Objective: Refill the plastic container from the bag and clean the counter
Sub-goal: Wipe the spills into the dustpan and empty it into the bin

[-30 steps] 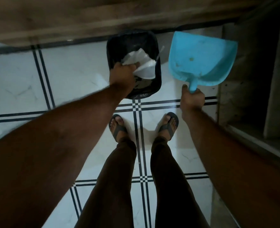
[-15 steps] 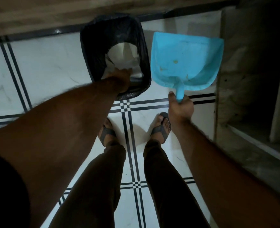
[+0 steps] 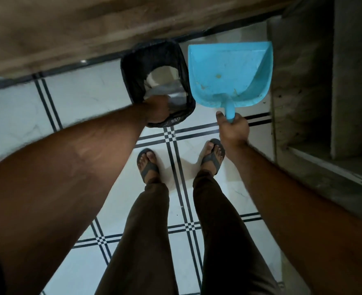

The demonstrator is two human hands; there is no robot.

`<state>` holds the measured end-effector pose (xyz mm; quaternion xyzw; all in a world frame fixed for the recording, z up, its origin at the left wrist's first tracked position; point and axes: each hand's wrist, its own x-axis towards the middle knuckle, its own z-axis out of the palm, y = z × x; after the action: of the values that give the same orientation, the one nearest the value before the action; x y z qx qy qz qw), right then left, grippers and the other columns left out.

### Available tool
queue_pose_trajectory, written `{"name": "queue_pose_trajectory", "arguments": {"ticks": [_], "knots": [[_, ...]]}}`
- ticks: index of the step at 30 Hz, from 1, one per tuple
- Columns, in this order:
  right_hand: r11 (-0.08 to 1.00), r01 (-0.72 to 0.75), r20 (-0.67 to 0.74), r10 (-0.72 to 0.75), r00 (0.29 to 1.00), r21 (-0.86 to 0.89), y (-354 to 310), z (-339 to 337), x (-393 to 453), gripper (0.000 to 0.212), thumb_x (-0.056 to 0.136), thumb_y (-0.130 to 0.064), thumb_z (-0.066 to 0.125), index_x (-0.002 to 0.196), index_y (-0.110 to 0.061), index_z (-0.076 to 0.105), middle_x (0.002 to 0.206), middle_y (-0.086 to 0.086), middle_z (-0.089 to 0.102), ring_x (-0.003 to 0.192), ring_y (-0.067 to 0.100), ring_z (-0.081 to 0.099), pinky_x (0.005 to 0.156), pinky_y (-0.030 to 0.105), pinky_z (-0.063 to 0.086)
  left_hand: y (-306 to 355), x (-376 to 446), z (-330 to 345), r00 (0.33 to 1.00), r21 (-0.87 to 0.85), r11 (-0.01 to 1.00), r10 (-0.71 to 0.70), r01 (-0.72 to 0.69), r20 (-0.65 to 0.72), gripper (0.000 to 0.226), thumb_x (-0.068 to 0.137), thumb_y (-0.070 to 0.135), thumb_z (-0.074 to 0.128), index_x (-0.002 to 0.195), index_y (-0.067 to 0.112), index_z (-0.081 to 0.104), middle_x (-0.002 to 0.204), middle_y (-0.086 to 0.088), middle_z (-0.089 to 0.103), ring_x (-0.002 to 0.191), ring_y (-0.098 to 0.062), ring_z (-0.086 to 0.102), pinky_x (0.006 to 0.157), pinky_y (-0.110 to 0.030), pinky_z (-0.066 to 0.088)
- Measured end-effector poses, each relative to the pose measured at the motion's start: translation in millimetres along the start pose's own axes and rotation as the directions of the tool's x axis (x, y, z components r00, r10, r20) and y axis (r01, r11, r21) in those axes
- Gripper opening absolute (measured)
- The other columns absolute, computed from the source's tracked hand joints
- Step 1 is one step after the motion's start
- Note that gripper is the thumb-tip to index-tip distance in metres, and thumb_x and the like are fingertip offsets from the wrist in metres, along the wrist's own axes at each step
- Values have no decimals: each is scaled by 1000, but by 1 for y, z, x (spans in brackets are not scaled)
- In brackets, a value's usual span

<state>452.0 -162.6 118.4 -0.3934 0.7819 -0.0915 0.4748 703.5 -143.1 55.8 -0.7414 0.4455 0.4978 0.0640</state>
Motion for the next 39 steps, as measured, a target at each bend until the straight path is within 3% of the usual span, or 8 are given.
{"name": "queue_pose_trajectory", "arguments": {"ticks": [5, 8, 14, 20, 23, 27, 33, 39], "knots": [[998, -4, 81, -1, 997, 67, -48, -63, -64, 45, 82, -65, 72, 81, -22, 61, 68, 0, 57, 63, 22, 56, 61, 45, 54, 51, -95, -72, 996, 18, 996, 82, -82, 36, 29, 108, 16, 54, 129, 12, 74, 141, -11, 68, 135, -33, 60, 117, -34, 43], [990, 22, 88, -35, 996, 136, -83, -110, -115, 56, 77, -75, 69, 81, -20, 62, 65, 2, 53, 60, 24, 51, 59, 40, 47, 82, -164, -109, 985, 3, 986, 165, -165, -57, 25, 107, 13, 59, 124, 8, 76, 136, -13, 71, 130, -31, 63, 107, -26, 43], [969, 53, -30, -47, 998, 241, -141, -217, -223, 59, 90, -66, 71, 92, -7, 72, 66, 7, 59, 54, 22, 55, 54, 38, 51, 168, -283, -173, 919, -108, 935, 303, -338, -253, 18, 103, 21, 67, 116, 16, 78, 116, -2, 79, 110, -16, 70, 87, -20, 43], [861, 194, -244, -84, 966, 470, -163, -334, -316, 60, 90, -71, 69, 75, -14, 60, 58, 3, 54, 48, 19, 49, 47, 31, 41, 271, -391, -211, 833, -252, 806, 455, -536, -314, 8, 98, 20, 69, 96, 20, 76, 91, 1, 80, 87, -20, 76, 88, -42, 62], [826, 279, -373, -91, 923, 489, -151, -391, -345, 54, 100, -61, 64, 73, -16, 52, 56, 3, 48, 44, 17, 44, 44, 27, 36, 330, -425, -212, 791, -241, 761, 530, -603, -306, 12, 100, 17, 66, 95, 22, 76, 92, -2, 80, 84, -20, 74, 83, -39, 62], [789, 309, -473, -27, 881, 531, -108, -448, -353, 58, 92, -73, 60, 72, -18, 56, 55, 3, 48, 46, 19, 46, 48, 30, 37, 404, -450, -191, 735, -202, 711, 613, -673, -290, 16, 98, 6, 67, 92, 17, 76, 91, -11, 80, 74, -18, 67, 72, -30, 54], [743, 210, -489, 176, 854, 635, -27, -518, -333, 68, 91, -77, 60, 66, -14, 58, 51, 7, 53, 44, 24, 51, 49, 33, 39, 499, -430, -127, 719, -51, 722, 676, -690, -162, 18, 75, 31, 65, 84, 22, 78, 80, 0, 81, 74, -19, 75, 79, -41, 63], [704, 147, -428, 241, 871, 695, 21, -561, -321, 54, 103, -56, 63, 74, -11, 58, 57, 7, 52, 44, 20, 45, 49, 28, 36, 574, -409, -76, 711, 84, 723, 690, -686, -134, 27, 96, 23, 77, 122, 16, 77, 107, 4, 77, 101, -15, 71, 85, -22, 48]]}}
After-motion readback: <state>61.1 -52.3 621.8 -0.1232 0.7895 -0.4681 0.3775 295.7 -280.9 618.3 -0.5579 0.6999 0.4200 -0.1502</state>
